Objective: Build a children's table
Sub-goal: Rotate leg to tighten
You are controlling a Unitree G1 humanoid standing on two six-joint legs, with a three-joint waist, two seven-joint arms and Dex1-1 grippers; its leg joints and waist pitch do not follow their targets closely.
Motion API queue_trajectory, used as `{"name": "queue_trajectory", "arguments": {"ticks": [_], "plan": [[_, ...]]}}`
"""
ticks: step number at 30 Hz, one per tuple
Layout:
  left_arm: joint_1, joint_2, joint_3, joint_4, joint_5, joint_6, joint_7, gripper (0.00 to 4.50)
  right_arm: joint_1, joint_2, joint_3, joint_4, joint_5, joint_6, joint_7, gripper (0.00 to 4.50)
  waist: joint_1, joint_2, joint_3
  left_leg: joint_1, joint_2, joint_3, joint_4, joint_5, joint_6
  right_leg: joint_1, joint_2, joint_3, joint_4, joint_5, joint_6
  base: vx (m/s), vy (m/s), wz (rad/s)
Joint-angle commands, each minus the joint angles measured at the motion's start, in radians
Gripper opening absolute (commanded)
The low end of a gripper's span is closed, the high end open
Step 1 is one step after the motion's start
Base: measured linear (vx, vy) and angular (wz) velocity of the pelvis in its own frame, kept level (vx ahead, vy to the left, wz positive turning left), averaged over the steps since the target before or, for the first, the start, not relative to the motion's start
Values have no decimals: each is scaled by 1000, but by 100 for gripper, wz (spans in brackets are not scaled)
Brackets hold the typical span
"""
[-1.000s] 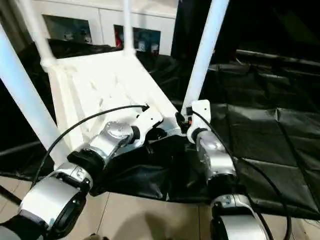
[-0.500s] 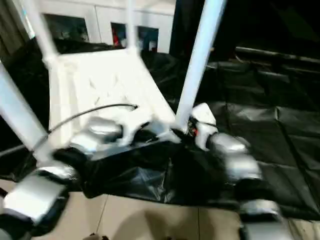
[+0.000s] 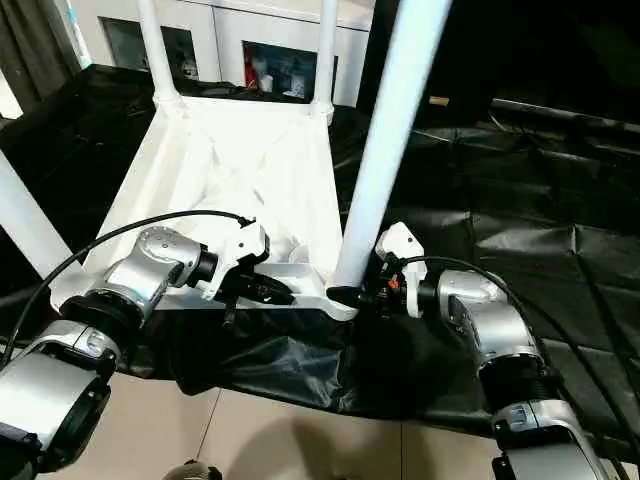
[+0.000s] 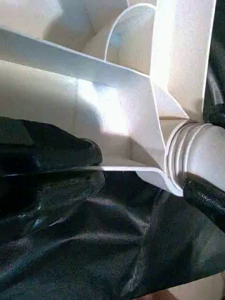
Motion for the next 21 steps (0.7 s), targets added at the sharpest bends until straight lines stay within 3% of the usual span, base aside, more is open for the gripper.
{"name": "queue_trajectory", "arguments": {"ticks": [1, 6, 7, 8, 9, 11, 12, 13, 15, 16, 17, 18, 21], "plan": [[24, -8, -10, -14, -14, 16, -21, 0, 16, -6, 10, -26, 8, 17, 32, 244, 1, -5, -55, 25, 20, 2, -57, -197, 74, 41, -22, 5, -38, -70, -272, 0, 0, 0], [22, -35, 11, -1, -15, 13, 72, 0, 64, 32, 3, -60, 13, 24, -40, 240, 2, -1, -55, 26, 19, 3, -57, -190, 76, 40, -20, 6, -40, -54, -266, 0, 0, 0], [22, -35, 11, -1, -15, 13, 72, 0, 64, 32, 3, -60, 13, 24, -40, 240, 2, -2, -53, 25, 19, 2, -59, -213, 70, 39, -22, 5, -43, -88, -262, 0, 0, 0], [8, -60, 28, 26, -5, 13, 174, 0, 75, 72, -6, -52, -14, 24, -147, 240, 1, -1, -53, 25, 18, 1, -61, -226, 63, 39, -22, 6, -45, -109, -258, 0, 0, 0], [-1, -74, 37, 42, 0, 17, 231, 0, 75, 99, -13, -36, -35, 27, -225, 240, -4, 4, -49, 28, 18, -1, -65, -264, 46, 32, -24, 7, -53, -163, -246, 0, 0, 0], [-20, -108, 49, 70, 13, 30, 350, 0, 69, 160, -33, 5, -77, 20, -405, 240, -13, 2, -47, 30, 14, -6, -71, -325, 7, 29, -26, 8, -66, -286, -208, -26, -3, -1], [-28, -136, 51, 80, 20, 44, 414, 0, 52, 212, -77, 44, -72, 46, -540, 238, -18, 12, -44, 31, 12, -12, -76, -370, -21, 23, -27, 7, -73, -372, -179, -51, -5, -2], [-32, -157, 49, 83, 25, 54, 448, 0, 32, 244, -109, 80, -64, 57, -629, 236, -30, 8, -44, 29, 10, -15, -79, -403, -40, 22, -25, 5, -77, -426, -154, -54, 3, -4], [-37, -189, 47, 87, 28, 67, 490, 0, 5, 285, -146, 122, -52, 68, -734, 221, -44, 6, -44, 32, 7, -20, -79, -437, -45, 16, -25, 2, -87, -490, -130, 0, 0, 0], [-38, -204, 46, 87, 29, 74, 505, 0, -8, 303, -161, 139, -45, 71, -773, 216, -49, 18, -44, 32, 7, -23, -80, -452, -43, 15, -26, 1, -90, -501, -122, 0, 0, 0], [-39, -224, 42, 88, 32, 77, 525, 0, -25, 324, -178, 159, -37, 72, -816, 214, -54, 15, -43, 32, 6, -23, -80, -462, -40, 13, -23, 0, -94, -502, -119, 0, 0, 0], [-39, -247, 37, 90, 37, 80, 549, 0, -45, 348, -193, 182, -34, 68, -866, 214, -58, 20, -44, 33, 5, -24, -79, -476, -38, 10, -22, -1, -96, -502, -118, 0, 0, 0], [-34, -296, 13, 87, 49, 71, 555, 0, -92, 377, -151, 221, -95, 13, -904, 213, -66, 19, -46, 27, 4, -25, -80, -477, -39, 13, -20, -2, -96, -469, -116, 0, 0, 0]]}}
